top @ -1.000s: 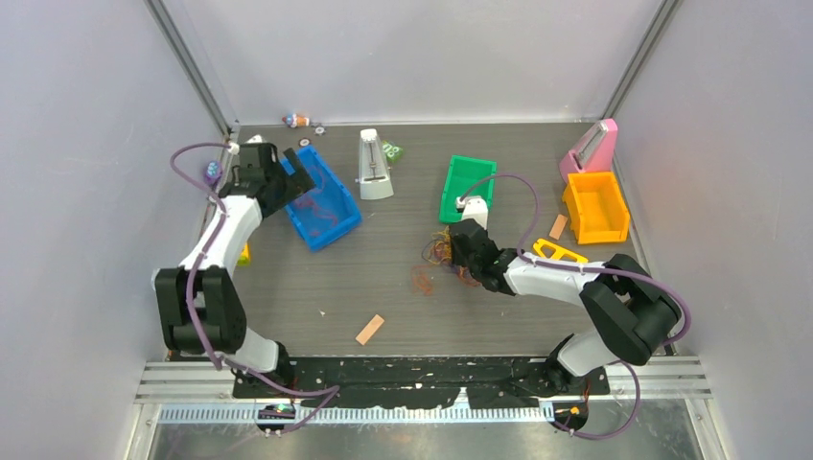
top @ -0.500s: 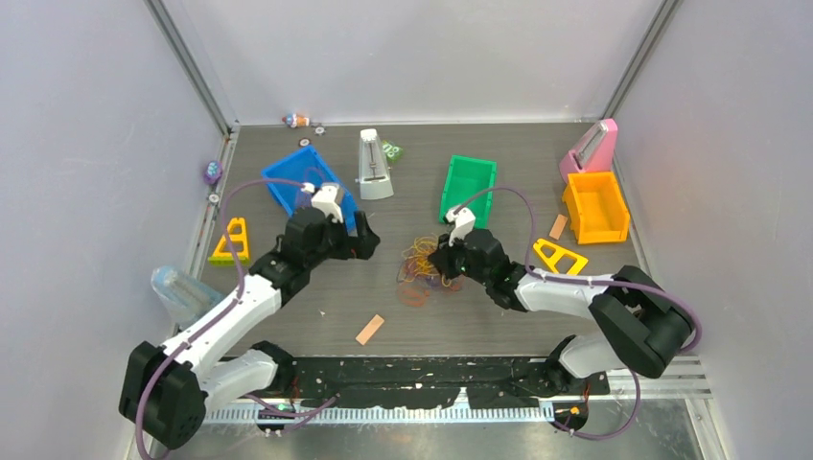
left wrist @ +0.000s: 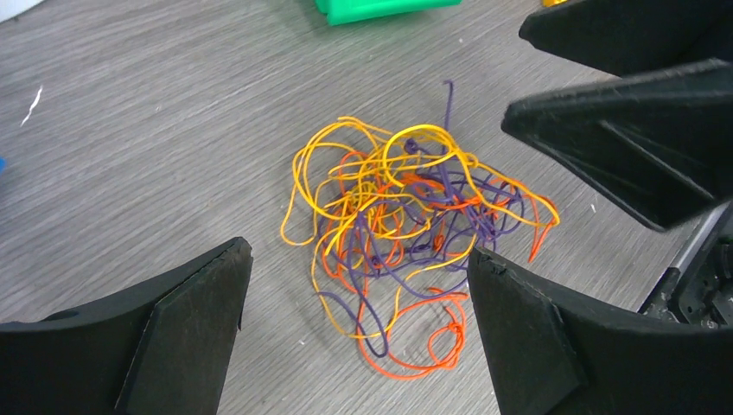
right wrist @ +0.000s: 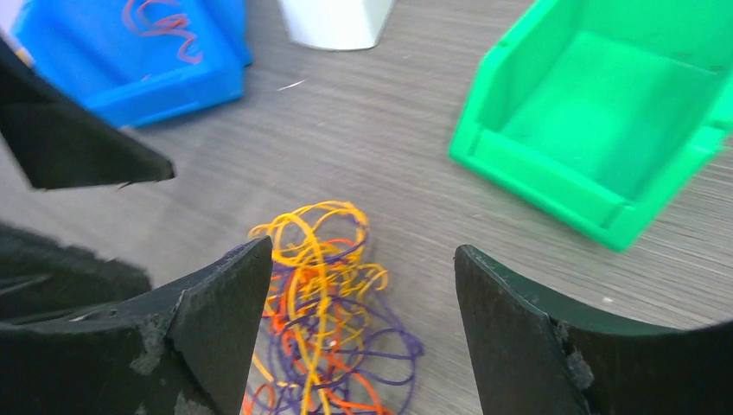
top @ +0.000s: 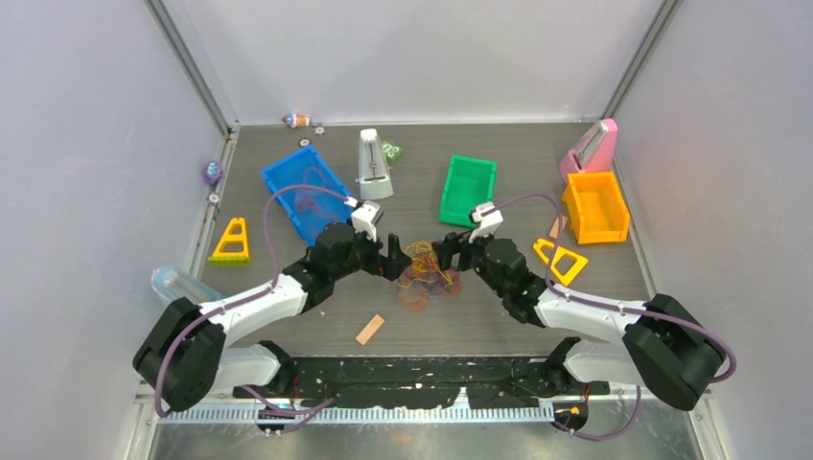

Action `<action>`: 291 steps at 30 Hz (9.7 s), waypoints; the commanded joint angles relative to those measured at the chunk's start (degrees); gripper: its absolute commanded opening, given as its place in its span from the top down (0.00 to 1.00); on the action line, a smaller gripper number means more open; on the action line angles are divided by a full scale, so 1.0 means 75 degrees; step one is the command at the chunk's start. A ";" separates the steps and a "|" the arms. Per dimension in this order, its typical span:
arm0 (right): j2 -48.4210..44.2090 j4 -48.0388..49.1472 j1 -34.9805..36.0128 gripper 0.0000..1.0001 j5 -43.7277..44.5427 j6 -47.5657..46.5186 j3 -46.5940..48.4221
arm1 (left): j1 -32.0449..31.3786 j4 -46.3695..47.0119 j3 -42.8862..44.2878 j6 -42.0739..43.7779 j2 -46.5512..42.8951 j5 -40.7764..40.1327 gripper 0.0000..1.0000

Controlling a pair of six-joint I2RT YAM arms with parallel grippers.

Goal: Untangle the cables

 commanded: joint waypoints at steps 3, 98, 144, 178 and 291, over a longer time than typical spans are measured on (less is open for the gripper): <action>-0.0540 -0.0156 0.0007 0.13 0.2124 0.0012 -0.0117 | -0.0116 0.0108 0.0605 0.0213 0.0415 -0.0154 0.05; -0.3504 -0.3163 0.0004 0.95 0.1155 0.0755 -0.0517 | -0.0142 -0.2916 0.2900 0.0571 0.2569 0.0175 1.00; -0.1528 -0.7457 -0.0025 0.95 0.6027 -0.2647 1.0323 | 0.0311 -0.4209 0.2019 -0.1229 0.0863 -0.5168 1.00; -0.2766 -0.8962 -0.0800 0.25 -0.2410 -0.0211 0.3699 | 0.0596 -0.1761 0.0574 -0.0073 -0.0828 -0.2207 1.00; 0.0819 -0.1521 -0.0319 0.83 -0.1170 0.0110 0.0762 | 0.0248 -0.3010 0.4875 0.0340 0.4595 0.1734 0.72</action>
